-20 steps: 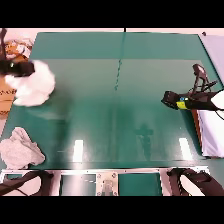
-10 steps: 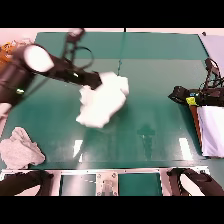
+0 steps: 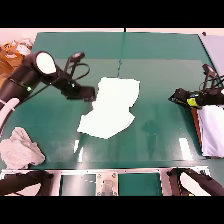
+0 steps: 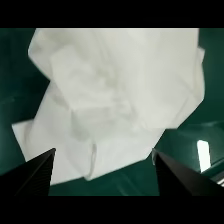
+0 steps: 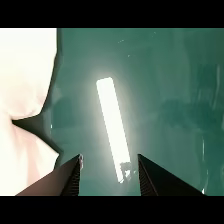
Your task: Fold the shirts.
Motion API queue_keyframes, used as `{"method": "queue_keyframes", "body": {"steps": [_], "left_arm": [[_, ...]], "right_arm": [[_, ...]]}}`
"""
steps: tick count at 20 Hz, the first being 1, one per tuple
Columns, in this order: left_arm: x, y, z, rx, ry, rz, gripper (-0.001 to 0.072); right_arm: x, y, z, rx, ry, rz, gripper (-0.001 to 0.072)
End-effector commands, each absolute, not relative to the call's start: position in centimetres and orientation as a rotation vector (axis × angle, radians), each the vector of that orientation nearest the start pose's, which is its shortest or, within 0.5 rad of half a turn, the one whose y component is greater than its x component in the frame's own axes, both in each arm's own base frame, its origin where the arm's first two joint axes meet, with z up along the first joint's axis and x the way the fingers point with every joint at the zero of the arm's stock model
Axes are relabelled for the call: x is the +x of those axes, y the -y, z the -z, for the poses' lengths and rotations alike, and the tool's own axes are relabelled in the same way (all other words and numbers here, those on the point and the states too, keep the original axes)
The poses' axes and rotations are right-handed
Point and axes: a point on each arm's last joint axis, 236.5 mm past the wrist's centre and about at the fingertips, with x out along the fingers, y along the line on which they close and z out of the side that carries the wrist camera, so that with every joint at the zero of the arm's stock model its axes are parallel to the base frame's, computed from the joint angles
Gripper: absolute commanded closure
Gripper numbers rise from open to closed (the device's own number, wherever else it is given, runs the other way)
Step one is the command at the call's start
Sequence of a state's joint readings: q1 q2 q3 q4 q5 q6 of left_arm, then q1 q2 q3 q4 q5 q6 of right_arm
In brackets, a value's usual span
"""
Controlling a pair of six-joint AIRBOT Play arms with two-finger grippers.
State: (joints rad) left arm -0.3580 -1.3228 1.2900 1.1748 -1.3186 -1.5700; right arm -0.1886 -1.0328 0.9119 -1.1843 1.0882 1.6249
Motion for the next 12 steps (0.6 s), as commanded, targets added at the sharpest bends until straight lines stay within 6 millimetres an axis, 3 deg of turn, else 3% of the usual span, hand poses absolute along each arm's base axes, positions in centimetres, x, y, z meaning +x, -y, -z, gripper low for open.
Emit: {"method": "queue_keyframes", "body": {"steps": [1,3,4,6,9,12], "left_arm": [[27.3,19.1,1.0,-0.117,-1.626,0.509,0.0003],[24.6,19.0,4.2,-0.162,-1.708,0.501,0.0003],[23.8,19.9,5.2,-0.214,-1.715,0.53,0.0003],[23.8,22.3,6.5,-0.366,-1.66,0.572,0.0004],[24.5,22.8,8.9,-0.475,-1.589,0.513,0.0004],[23.4,24.5,8.5,-0.57,-1.589,0.576,0.0005]], "right_arm": [[37.0,-2.5,1.6,0.601,-1.198,-0.063,0.029],[39.5,-3.7,3.4,0.673,-1.191,-0.116,0.029],[40.9,-4.5,4.1,0.718,-1.188,-0.149,0.029],[43.4,-6.5,5.5,0.772,-1.204,-0.205,0.0303],[46.8,-10.5,7.8,0.744,-1.237,-0.276,0.0309],[49.8,-13.8,9.0,0.719,-1.247,-0.323,0.0309]]}}
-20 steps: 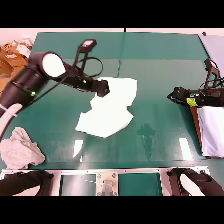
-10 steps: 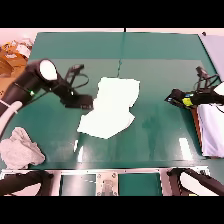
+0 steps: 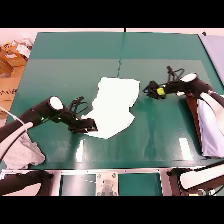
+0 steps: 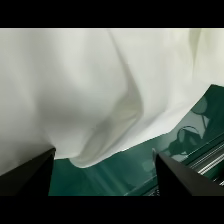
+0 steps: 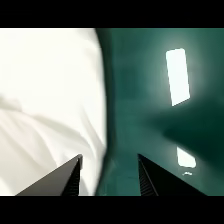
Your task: Fold the shirts.
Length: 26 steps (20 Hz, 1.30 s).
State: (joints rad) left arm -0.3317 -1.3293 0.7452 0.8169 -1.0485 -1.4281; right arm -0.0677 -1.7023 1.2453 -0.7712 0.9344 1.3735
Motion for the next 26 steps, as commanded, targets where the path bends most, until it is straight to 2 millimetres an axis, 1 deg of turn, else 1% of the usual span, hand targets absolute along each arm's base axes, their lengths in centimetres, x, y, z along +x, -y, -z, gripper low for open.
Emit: {"method": "queue_keyframes", "body": {"steps": [1,2,3,4,5,6,8,10,11,12,13,14,15,16,17,18,19,20,21,22,23,24,25,26], "left_arm": [[23.2,25.2,8.3,-0.575,-1.58,0.603,0.0005],[23.0,25.7,8.3,-0.565,-1.577,0.613,0.0041],[22.8,26.1,8.4,-0.543,-1.57,0.625,0.0283],[22.7,26.4,8.4,-0.511,-1.552,0.655,0.0584],[22.7,26.5,8.3,-0.497,-1.546,0.667,0.0683],[23.1,26.3,8.2,-0.502,-1.537,0.662,0.0684],[24.3,25.1,7.5,-0.498,-1.525,0.655,0.0685],[25.4,22.6,7.0,-0.468,-1.542,0.625,0.0686],[26.0,21.0,7.0,-0.449,-1.556,0.587,0.0686],[26.6,19.4,7.0,-0.433,-1.564,0.549,0.0686],[27.3,17.9,6.8,-0.416,-1.561,0.513,0.0686],[28.2,16.7,6.1,-0.406,-1.532,0.478,0.0686],[29.3,16.1,4.6,-0.408,-1.481,0.464,0.0686],[30.6,15.9,2.2,-0.407,-1.405,0.467,0.0686],[31.9,16.0,-0.8,-0.384,-1.314,0.483,0.0686],[33.0,16.1,-4.7,-0.364,-1.208,0.506,0.0686],[34.0,16.1,-9.5,-0.338,-1.082,0.522,0.0686],[34.4,15.8,-14.1,-0.315,-0.97,0.523,0.0686],[34.4,14.9,-19.0,-0.277,-0.852,0.501,0.0686],[33.8,13.7,-23.5,-0.232,-0.745,0.469,0.0686],[32.8,12.6,-27.1,-0.184,-0.659,0.444,0.0686],[31.4,11.4,-30.2,-0.131,-0.588,0.417,0.0686],[30.3,10.3,-32.2,-0.085,-0.547,0.382,0.0685],[29.4,9.1,-33.6,-0.043,-0.527,0.345,0.0685]], "right_arm": [[50.7,-14.3,9.3,0.726,-1.247,-0.323,0.0309],[51.4,-14.6,9.5,0.734,-1.246,-0.322,0.0311],[51.9,-15.0,9.6,0.739,-1.242,-0.328,0.0361],[52.2,-15.0,9.6,0.743,-1.238,-0.329,0.0452],[52.3,-15.0,9.6,0.742,-1.236,-0.329,0.0566],[52.4,-14.6,9.6,0.746,-1.233,-0.324,0.0704],[52.5,-13.5,9.3,0.754,-1.232,-0.32,0.07],[52.2,-11.8,8.3,0.759,-1.23,-0.328,0.0701],[51.9,-10.9,7.4,0.754,-1.232,-0.338,0.0701],[51.5,-9.7,6.4,0.753,-1.233,-0.341,0.0701],[51.1,-8.3,4.9,0.739,-1.225,-0.341,0.0701],[50.7,-7.0,3.2,0.714,-1.208,-0.34,0.0701],[50.2,-5.7,0.9,0.689,-1.18,-0.336,0.0701],[49.8,-4.6,-1.7,0.67,-1.139,-0.334,0.0701],[49.5,-3.7,-5.2,0.648,-1.072,-0.336,0.0701],[49.1,-3.0,-8.7,0.623,-0.996,-0.332,0.0701],[48.2,-2.2,-12.9,0.591,-0.908,-0.328,0.0701],[47.0,-1.7,-17.3,0.546,-0.813,-0.326,0.0701],[45.6,-1.2,-21.3,0.509,-0.726,-0.318,0.0701],[43.6,-0.7,-25.5,0.47,-0.63,-0.302,0.0701],[41.5,-0.2,-29.3,0.433,-0.541,-0.283,0.0701],[39.3,0.2,-32.7,0.395,-0.454,-0.259,0.0701],[36.9,0.4,-36.1,0.355,-0.363,-0.232,0.0701],[34.4,0.4,-39.0,0.32,-0.283,-0.204,0.0701]]}}
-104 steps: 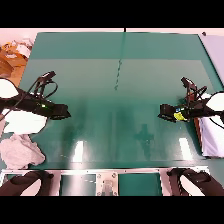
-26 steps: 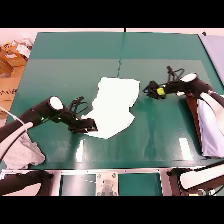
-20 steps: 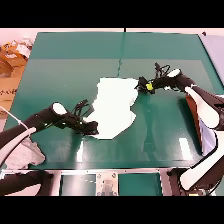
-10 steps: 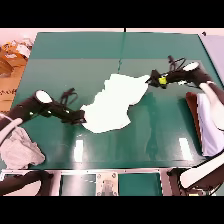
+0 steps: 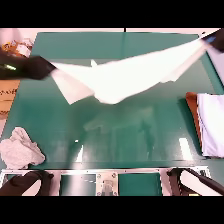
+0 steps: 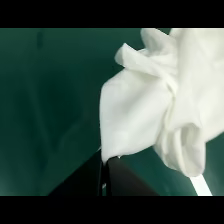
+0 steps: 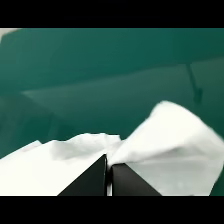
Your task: Fold the shirts.
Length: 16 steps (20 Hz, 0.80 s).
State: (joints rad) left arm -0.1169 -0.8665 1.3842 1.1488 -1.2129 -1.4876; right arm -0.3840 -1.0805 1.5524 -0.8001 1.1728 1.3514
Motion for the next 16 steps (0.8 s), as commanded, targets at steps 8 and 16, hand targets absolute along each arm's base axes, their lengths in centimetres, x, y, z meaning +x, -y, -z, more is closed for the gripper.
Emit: {"method": "queue_keyframes", "body": {"steps": [8,16], "left_arm": [[29.1,8.9,-22.7,0.003,-0.823,0.351,0.0685],[27.0,17.1,-3.0,-0.391,-1.045,0.607,0.0685]], "right_arm": [[26.3,-4.0,-37.6,0.32,-0.292,-0.236,0.07],[31.5,-5.3,-6.3,0.672,-0.835,-0.252,0.07]]}}
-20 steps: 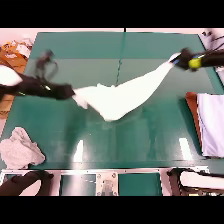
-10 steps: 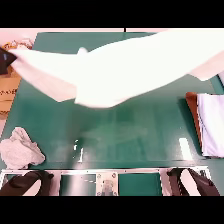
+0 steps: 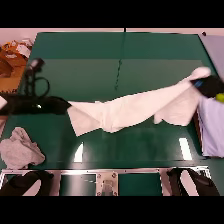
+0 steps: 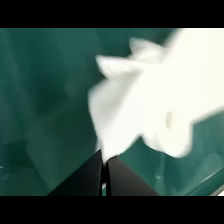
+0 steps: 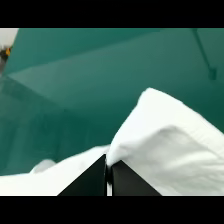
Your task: Fold the shirts.
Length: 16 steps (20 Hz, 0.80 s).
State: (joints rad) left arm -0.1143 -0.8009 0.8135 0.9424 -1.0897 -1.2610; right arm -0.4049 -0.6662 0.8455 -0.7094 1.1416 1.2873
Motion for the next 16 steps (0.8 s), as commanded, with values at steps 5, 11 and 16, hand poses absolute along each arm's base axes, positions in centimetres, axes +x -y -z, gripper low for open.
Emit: {"method": "queue_keyframes", "body": {"steps": [5,11,16], "left_arm": [[22.0,16.9,4.0,-0.467,-1.232,0.565,0.0684],[19.3,16.5,6.9,-0.485,-1.321,0.543,0.0684],[19.4,16.3,7.1,-0.483,-1.32,0.528,0.0682]], "right_arm": [[31.8,0.3,-0.4,0.697,-0.956,-0.075,0.0363],[31.5,-0.2,-8.4,0.698,-0.938,-0.197,0.0272],[35.3,-3.1,-5.8,0.599,-0.927,-0.222,0.0209]]}}
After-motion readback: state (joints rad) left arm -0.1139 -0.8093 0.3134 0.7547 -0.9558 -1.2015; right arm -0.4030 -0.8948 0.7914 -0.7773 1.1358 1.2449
